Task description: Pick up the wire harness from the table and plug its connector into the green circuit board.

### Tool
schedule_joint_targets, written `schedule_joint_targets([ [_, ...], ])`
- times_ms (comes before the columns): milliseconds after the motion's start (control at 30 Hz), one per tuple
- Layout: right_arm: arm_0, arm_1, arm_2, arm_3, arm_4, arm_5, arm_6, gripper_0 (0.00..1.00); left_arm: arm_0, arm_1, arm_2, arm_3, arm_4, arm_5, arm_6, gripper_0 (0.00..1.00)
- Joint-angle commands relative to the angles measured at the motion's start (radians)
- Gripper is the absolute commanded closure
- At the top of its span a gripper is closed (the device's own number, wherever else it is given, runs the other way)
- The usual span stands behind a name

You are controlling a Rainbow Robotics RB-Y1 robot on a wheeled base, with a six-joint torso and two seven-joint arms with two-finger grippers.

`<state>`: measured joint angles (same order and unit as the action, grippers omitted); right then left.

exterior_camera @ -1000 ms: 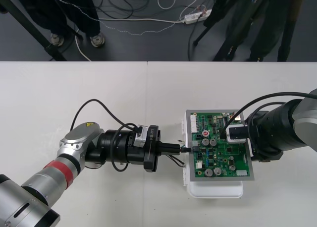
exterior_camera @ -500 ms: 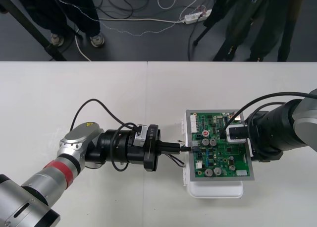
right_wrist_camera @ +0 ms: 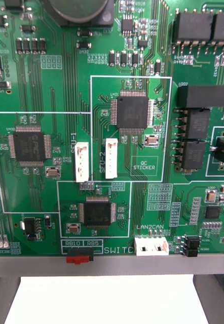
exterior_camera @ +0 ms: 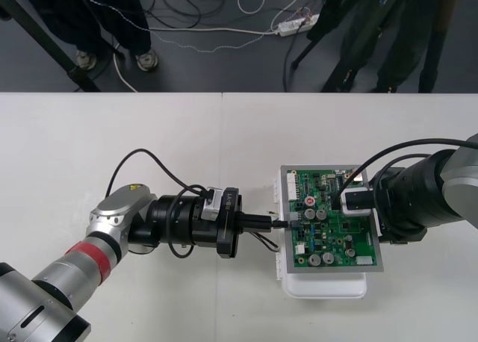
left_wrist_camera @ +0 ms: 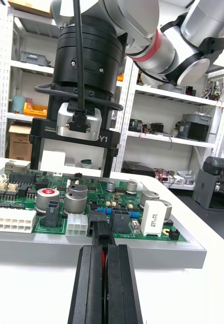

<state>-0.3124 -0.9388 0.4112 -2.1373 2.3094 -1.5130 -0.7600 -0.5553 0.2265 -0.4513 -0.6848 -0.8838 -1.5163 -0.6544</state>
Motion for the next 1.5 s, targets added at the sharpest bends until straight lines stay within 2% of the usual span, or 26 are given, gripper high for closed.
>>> schedule_joint_targets([
  [33,-0.03,0.011,0.009,-0.019,-0.019,0.013,0.053,0.0,-0.055,-0.006,-0.021,-0.03,0.008,0.004,-0.016,1.0],
  [1500,-0.028,0.005,0.009,-0.019,-0.021,0.013,0.053,0.0,-0.061,-0.001,-0.052,-0.03,0.0,0.061,-0.007,1.0],
])
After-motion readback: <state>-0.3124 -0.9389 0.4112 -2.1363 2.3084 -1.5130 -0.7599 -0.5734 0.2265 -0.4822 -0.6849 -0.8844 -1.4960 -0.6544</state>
